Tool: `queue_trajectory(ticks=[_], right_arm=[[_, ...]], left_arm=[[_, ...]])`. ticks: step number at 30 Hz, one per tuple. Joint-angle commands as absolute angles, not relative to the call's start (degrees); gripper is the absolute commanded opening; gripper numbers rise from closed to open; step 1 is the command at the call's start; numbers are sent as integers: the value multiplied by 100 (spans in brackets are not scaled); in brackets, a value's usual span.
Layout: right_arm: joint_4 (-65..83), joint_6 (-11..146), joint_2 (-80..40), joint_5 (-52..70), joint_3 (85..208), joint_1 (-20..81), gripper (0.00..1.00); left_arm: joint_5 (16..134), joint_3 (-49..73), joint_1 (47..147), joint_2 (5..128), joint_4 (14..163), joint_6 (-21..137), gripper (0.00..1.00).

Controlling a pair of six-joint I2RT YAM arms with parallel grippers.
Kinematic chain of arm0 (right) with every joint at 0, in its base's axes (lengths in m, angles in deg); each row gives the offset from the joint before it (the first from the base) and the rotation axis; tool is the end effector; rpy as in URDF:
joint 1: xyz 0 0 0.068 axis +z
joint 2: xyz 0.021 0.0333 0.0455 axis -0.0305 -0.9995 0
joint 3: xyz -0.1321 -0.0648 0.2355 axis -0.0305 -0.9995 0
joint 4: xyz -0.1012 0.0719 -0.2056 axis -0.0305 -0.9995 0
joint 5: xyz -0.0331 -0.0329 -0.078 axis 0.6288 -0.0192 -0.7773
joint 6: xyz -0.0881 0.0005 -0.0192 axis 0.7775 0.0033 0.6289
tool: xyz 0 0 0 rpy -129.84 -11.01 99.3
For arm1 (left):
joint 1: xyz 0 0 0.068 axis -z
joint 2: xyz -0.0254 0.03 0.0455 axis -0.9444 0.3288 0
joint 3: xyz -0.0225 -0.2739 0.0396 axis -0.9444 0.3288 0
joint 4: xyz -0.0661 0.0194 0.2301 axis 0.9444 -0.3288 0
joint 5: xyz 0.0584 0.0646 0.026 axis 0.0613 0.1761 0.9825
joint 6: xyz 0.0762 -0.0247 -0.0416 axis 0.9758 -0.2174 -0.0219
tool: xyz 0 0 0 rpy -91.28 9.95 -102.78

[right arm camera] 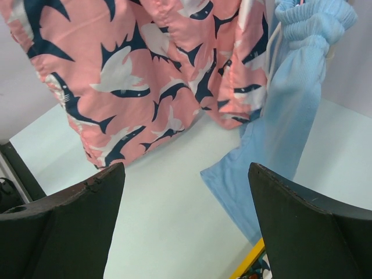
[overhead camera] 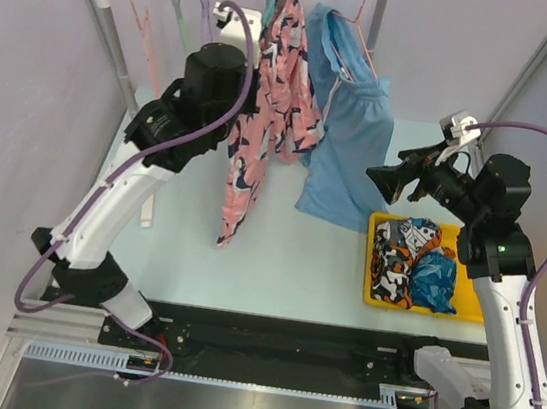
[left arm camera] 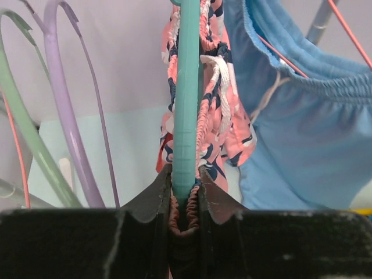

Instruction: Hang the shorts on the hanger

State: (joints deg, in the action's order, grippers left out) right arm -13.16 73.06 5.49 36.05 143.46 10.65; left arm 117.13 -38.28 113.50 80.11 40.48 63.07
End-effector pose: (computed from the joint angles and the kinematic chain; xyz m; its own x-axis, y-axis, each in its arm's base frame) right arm 0.1929 0.0764 0.4455 -0.1074 0.0046 -0.9942 -0.6822 0.7270 0.0771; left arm 0.2524 -0.1718 0.5266 -0.1709 0.0336 -0.9847 0.1443 0.9895 0.0088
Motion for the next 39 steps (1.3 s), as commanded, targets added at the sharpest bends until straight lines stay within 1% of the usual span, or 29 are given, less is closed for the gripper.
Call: queue_trajectory(ticks=[1,8,15,21,33,36,39], right_arm=[[-1284,7339,633,3574,14357,975,91],[-1337,7383,774,3688,14208,817,92],[-1337,7322,782,3750,14155,685,92],[-1416,7330,853,3820,14138,483,92],[-1425,7313,853,3943,14067,271,92],[-1434,7321,888,3952,14067,228,92],[-1452,7348,914,3969,14024,219,92]], left_arm=[[12420,-4419,11440,8364,4844,6604,0],[12657,-4595,11449,8821,4984,6621,0],[12772,-5025,11449,9436,5046,6630,0],[12868,-5043,11449,9779,5362,6709,0],[12543,-5544,11510,10552,5477,6551,0],[12491,-5694,11589,10755,5643,6586,0],[12552,-5597,11712,10843,6021,6727,0]])
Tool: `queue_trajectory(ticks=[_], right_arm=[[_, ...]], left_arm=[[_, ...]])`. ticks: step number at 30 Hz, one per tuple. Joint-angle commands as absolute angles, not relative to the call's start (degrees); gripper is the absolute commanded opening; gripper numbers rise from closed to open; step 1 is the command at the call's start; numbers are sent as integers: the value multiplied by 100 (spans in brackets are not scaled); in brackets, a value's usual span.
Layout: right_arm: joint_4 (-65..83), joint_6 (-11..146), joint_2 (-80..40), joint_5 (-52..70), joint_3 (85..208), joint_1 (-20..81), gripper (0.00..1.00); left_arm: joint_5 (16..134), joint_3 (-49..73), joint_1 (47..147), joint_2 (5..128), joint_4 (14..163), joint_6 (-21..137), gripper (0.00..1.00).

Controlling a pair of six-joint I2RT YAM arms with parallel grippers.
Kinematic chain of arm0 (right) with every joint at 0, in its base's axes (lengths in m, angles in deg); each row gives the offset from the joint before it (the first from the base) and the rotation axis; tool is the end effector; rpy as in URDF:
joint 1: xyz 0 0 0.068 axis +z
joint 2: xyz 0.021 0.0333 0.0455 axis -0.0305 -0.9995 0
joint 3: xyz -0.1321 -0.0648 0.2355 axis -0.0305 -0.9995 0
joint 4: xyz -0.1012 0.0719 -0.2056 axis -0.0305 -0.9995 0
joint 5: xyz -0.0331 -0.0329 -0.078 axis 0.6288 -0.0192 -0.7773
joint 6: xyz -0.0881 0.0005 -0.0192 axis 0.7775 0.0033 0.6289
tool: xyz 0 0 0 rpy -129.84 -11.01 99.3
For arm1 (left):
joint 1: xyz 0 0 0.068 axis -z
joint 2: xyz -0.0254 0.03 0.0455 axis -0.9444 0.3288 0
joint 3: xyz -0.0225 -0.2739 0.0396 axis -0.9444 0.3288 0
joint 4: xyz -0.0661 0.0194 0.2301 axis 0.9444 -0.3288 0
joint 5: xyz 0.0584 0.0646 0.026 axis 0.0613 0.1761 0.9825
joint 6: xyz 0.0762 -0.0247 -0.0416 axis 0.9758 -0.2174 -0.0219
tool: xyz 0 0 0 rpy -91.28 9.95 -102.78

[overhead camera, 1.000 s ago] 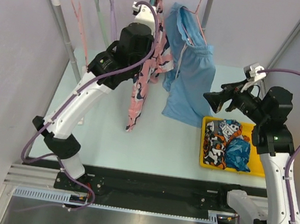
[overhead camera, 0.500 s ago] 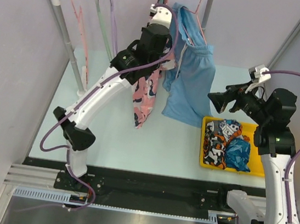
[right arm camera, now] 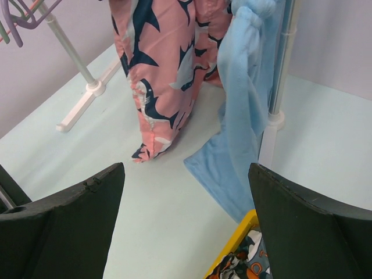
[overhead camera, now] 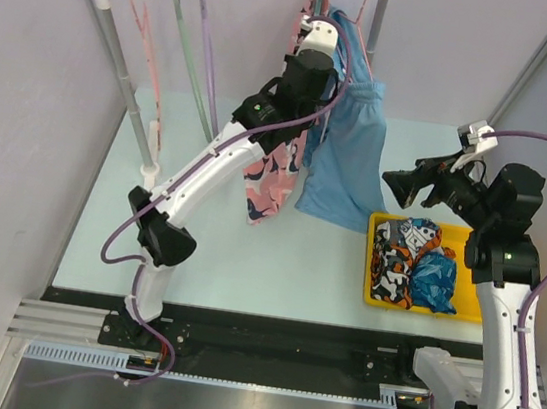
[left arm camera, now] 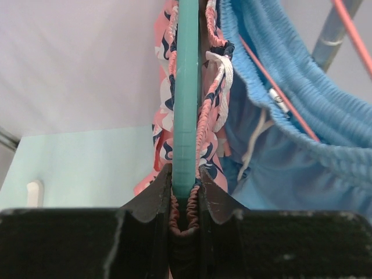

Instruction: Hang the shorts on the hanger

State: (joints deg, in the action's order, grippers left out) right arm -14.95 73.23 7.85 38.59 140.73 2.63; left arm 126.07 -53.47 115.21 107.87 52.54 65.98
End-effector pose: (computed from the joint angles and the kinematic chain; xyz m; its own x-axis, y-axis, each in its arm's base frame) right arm 0.1907 0.0515 0.4328 -0.1423 0.0159 -0.9897 -0.6065 0.7888 0.0999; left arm 0.3629 -0.2788 0.4622 -0.1580 0.0939 -0.9830 0.0299 0.9955 0.0903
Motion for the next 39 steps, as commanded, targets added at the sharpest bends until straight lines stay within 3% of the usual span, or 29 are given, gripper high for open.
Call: queue_trajectory(ticks=[1,6,9,10,13,18,22,25,28,31,35,39], right_arm=[[-1460,7348,923,3969,14015,219,92],[-1478,7365,941,3987,14006,219,92],[-1487,7383,941,3987,14023,219,92],[-1504,7366,932,3987,14023,227,92],[-1487,7348,932,3996,14023,219,93],[-1469,7348,958,4004,14015,219,94],[-1513,7436,1037,3961,14006,219,96],[-1557,7436,1125,3934,13988,219,96],[-1601,7603,1195,3917,13980,219,97],[-1724,7699,1283,3855,13936,219,98],[-1891,7787,1642,3715,13664,219,99],[-2145,7875,2012,3671,13382,219,100]], left_arm=[[12543,-5606,11730,10869,6100,6718,0],[12622,-5685,11818,10992,6338,6683,0],[12553,-5676,11844,10888,6277,6648,18],[12526,-5650,11853,10835,6250,6648,33],[12386,-5422,11888,10466,6127,6613,48],[12209,-4956,12002,9789,5856,6691,72],[12183,-4736,12002,9306,5258,6692,84],[11342,-3984,12002,8465,5072,6727,97],[10138,-3323,12002,7892,5047,7190,100],[8907,-3730,11985,7617,4451,7920,100],[8781,-5330,11888,7951,2485,8414,100],[8492,-5168,11511,7488,1875,8371,100]])
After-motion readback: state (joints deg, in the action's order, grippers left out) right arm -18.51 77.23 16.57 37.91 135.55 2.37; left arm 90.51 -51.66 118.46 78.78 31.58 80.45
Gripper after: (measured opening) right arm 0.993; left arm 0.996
